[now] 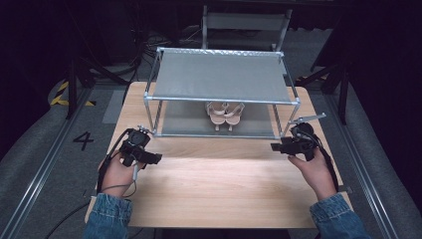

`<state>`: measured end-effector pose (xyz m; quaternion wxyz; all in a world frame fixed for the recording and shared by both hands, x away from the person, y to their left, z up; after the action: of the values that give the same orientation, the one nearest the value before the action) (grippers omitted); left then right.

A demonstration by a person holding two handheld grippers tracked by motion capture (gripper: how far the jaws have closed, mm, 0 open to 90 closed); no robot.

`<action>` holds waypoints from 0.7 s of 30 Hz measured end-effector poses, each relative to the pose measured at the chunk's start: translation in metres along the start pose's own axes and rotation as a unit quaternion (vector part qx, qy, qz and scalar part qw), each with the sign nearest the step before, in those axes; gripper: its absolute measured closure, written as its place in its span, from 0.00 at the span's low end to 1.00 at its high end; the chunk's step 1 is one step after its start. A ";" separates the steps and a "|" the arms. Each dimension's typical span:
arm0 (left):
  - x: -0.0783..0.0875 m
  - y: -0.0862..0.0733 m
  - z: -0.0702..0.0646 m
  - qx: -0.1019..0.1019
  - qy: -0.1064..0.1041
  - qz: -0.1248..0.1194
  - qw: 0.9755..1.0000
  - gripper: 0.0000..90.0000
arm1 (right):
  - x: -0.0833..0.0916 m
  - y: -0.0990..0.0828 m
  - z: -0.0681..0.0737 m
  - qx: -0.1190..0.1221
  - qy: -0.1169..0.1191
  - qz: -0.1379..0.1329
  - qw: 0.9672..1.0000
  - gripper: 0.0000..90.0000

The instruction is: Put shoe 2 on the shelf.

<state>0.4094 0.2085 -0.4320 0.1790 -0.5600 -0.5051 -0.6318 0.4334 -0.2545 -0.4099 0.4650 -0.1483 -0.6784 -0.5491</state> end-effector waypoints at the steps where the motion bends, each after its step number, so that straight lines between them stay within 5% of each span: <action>1: 0.001 -0.001 0.001 0.002 0.000 0.001 1.000 0.30 | 0.001 -0.003 -0.003 -0.002 -0.001 0.006 1.000 0.50; 9: 0.007 -0.011 0.015 0.016 0.009 0.016 1.000 0.30 | 0.004 -0.025 -0.032 -0.017 -0.015 0.053 0.998 0.44; 21: 0.005 -0.027 0.030 0.016 -0.002 0.056 0.998 0.30 | 0.007 -0.055 -0.061 -0.012 -0.014 0.067 0.998 0.42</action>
<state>0.4025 0.2471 -0.4437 0.2225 -0.5859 -0.4834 -0.6112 0.4196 -0.3302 -0.4399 0.4897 -0.2062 -0.6667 -0.5227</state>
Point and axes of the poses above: each handheld gripper's, and its own axes: x roughly backward along the jaws, y roughly out of its top, z roughly to its left, the point moved 4 cm from there along -x, roughly forward along the jaws, and after that the axes turned 7 degrees about -y, right-handed, at the moved point
